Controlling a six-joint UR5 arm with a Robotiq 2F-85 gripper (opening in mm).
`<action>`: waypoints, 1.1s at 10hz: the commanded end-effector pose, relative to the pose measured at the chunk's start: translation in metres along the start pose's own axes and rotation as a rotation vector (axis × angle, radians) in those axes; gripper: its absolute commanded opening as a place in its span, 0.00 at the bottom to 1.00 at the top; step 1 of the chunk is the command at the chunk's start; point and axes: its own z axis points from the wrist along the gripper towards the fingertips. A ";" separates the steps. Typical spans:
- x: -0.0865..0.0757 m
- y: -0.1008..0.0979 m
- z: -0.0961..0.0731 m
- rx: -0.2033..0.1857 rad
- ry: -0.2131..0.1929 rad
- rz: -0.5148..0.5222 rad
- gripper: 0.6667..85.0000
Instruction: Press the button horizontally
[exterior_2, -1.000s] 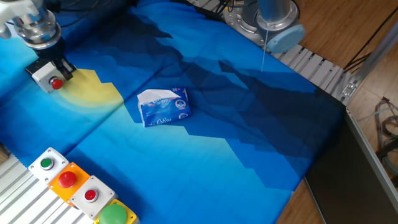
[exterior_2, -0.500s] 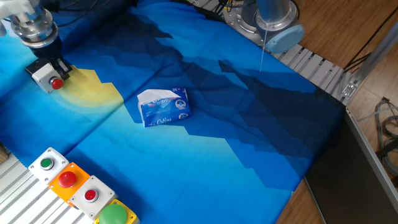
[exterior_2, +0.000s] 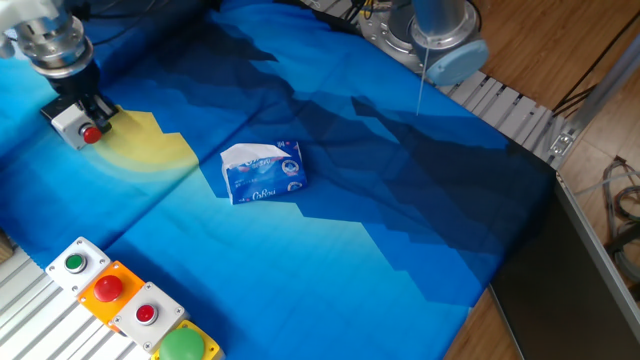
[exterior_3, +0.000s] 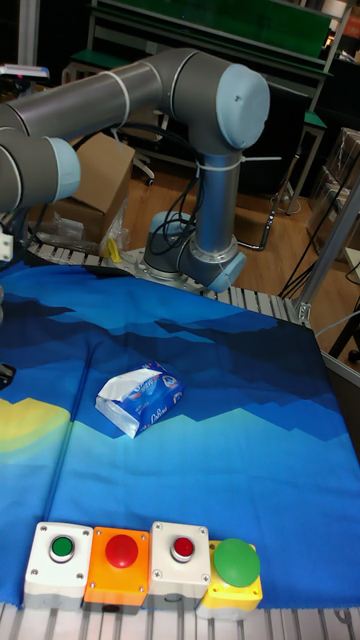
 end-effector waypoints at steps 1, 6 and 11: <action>-0.002 0.014 -0.002 -0.059 -0.008 -0.015 0.00; 0.016 0.178 -0.067 -0.050 -0.042 0.226 0.00; 0.006 0.155 -0.038 0.017 -0.024 0.116 0.00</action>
